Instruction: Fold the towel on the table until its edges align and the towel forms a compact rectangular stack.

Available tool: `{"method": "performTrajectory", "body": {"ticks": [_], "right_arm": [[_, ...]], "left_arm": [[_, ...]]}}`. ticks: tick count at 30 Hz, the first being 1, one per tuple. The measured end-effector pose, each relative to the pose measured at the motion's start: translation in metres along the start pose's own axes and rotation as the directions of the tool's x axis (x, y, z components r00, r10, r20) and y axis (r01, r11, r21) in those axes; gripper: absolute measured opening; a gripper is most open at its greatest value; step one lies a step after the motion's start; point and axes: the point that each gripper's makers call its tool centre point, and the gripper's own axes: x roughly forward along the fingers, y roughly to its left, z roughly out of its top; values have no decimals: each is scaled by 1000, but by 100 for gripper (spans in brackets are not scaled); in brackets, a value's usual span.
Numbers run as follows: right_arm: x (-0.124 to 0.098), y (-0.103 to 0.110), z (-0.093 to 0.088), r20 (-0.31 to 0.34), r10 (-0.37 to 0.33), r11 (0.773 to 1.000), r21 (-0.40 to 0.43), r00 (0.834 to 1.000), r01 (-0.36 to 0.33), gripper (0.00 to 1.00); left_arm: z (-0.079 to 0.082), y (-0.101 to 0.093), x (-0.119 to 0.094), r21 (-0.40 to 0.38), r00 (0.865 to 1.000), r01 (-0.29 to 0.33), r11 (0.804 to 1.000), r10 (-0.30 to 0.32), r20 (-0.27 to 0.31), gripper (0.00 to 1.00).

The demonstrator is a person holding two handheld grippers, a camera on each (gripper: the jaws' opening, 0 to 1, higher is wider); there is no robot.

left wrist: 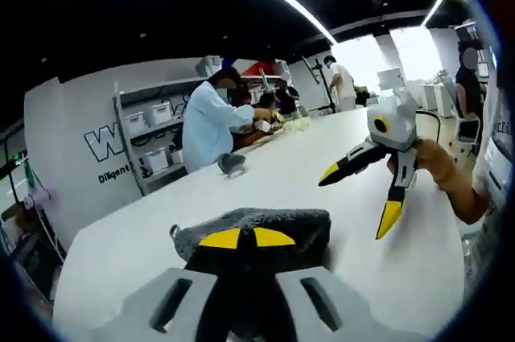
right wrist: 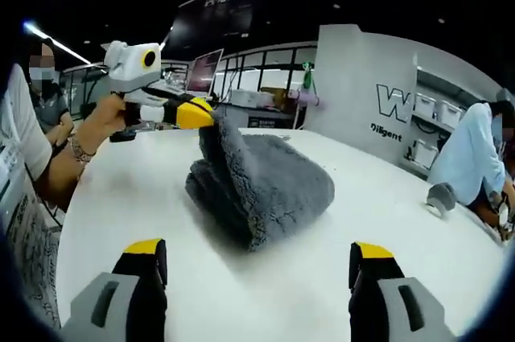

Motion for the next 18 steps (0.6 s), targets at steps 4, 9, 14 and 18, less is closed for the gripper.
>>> {"method": "performTrajectory", "body": {"ticks": [4, 9, 14, 18], "right_arm": [[-2, -3, 1, 15, -5, 1000, 13, 1000, 5, 97], [-3, -2, 1, 22, 0, 1000, 24, 1000, -1, 96], [-3, -2, -2, 12, 3, 1000, 28, 1000, -3, 96], [-1, 0, -4, 2, 11, 1000, 29, 1000, -11, 96]], "left_arm": [[9, 15, -8, 87, 999, -41, 995, 41, 9, 5], [-9, 38, -25, 180, 988, -123, 976, 138, -70, 5], [-68, 51, -37, 176, 952, -159, 971, 198, -234, 5], [-105, 49, -43, 176, 926, -135, 975, 188, -326, 5]]}}
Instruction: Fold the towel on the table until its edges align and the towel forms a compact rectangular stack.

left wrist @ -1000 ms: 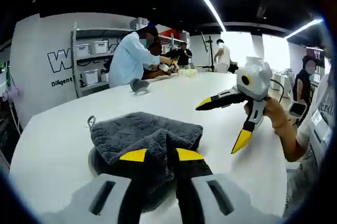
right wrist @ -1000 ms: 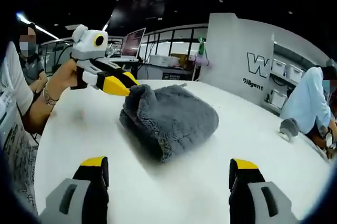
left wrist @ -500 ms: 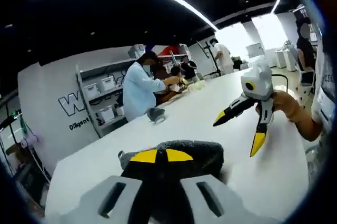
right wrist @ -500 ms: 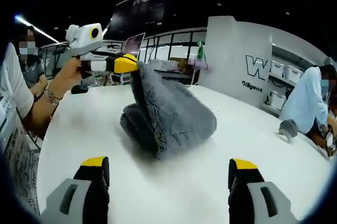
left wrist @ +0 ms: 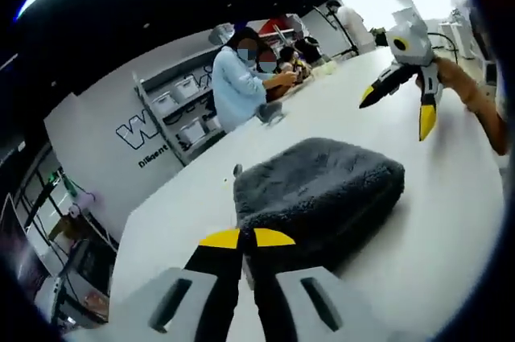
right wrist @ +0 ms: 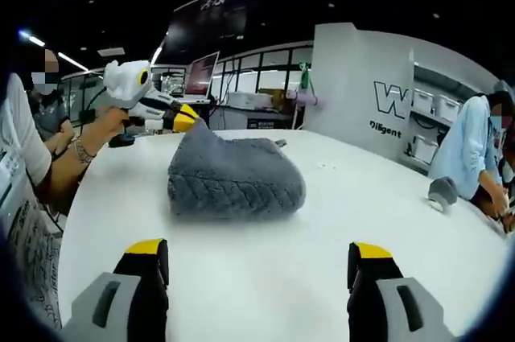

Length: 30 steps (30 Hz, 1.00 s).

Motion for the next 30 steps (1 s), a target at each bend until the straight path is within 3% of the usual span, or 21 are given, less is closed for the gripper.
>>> {"method": "performTrajectory", "body": {"ticks": [3, 5, 12, 16, 23, 30], "right_arm": [[1, 0, -2, -3, 4, 1000, 6, 1000, -4, 96], [1, 1, -2, -6, 6, 1000, 10, 1000, -6, 96], [6, 4, -6, -22, 21, 1000, 21, 1000, -21, 96], [7, 4, -7, -24, 25, 999, 26, 999, -24, 96], [7, 2, -10, -27, 20, 999, 36, 999, -19, 96], [6, -4, -13, -31, 5, 999, 53, 1000, -4, 96]], "left_arm": [[-9, -3, 1, 9, 1000, 8, 1000, -8, -25, 5], [-25, -4, 6, 44, 997, 8, 999, -5, -72, 5], [-43, -12, 18, 87, 991, 38, 996, -26, -129, 5], [-44, -15, 19, 116, 989, 41, 992, -24, -144, 5], [-42, -29, 20, 78, 988, 62, 995, -51, -143, 5], [-24, -61, 17, -21, 984, 146, 989, -147, -103, 5]]}}
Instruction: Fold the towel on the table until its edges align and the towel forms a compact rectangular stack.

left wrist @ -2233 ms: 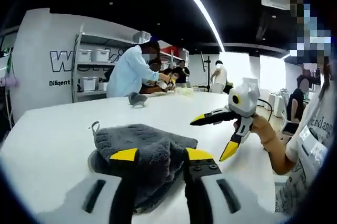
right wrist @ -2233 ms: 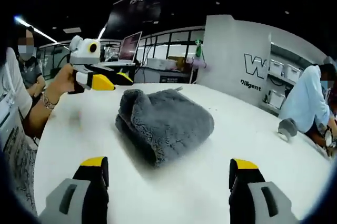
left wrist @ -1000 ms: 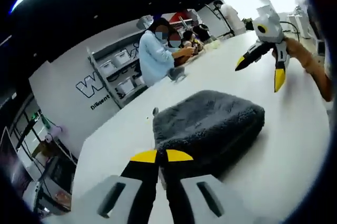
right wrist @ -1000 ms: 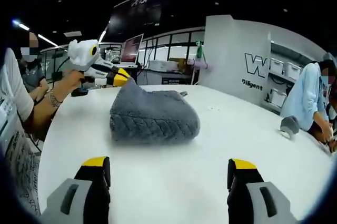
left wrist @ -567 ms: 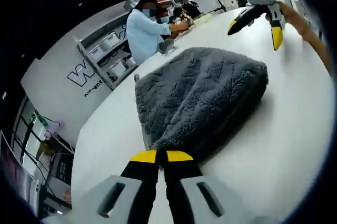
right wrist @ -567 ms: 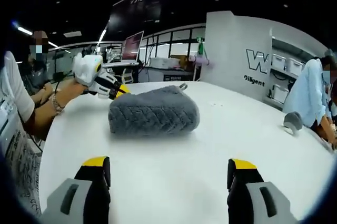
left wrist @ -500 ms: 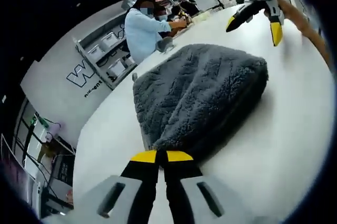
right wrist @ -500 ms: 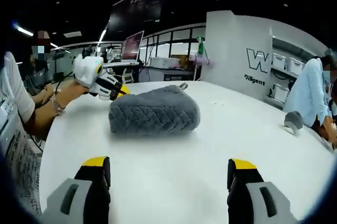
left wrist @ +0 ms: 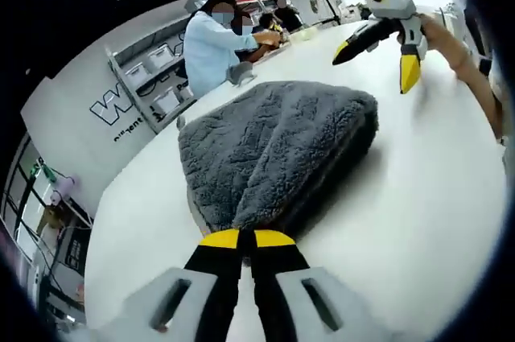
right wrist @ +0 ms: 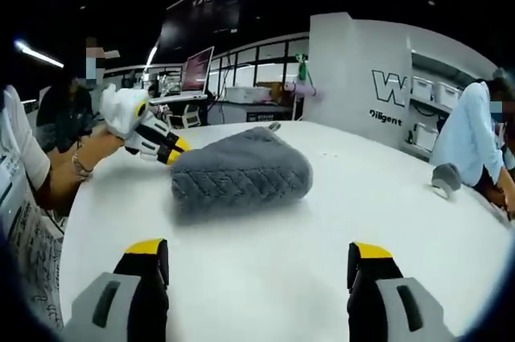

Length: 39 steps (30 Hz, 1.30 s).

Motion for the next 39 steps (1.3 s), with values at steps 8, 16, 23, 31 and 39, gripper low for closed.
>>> {"method": "performTrajectory", "body": {"ticks": [8, 16, 23, 31, 39], "right_arm": [[0, -1, -2, -11, -1, 1000, 7, 1000, 2, 96], [0, -2, -3, -13, -2, 1000, 15, 1000, 2, 96], [-1, -1, -2, -13, -3, 1000, 12, 1000, 3, 96], [-4, 3, 2, 4, 2, 1000, 12, 1000, -2, 96], [-6, 8, 3, 18, 26, 999, 18, 1000, -26, 95]], "left_arm": [[27, -32, 5, 29, 992, 94, 995, -97, 86, 6], [32, -17, -11, -21, 986, 74, 997, -70, 151, 9], [68, 5, -49, -125, 933, 139, 982, -87, 350, 10], [117, 34, -51, -154, 811, 336, 929, -203, 549, 18], [123, 39, -14, -112, 733, 493, 863, -342, 588, 33]]}}
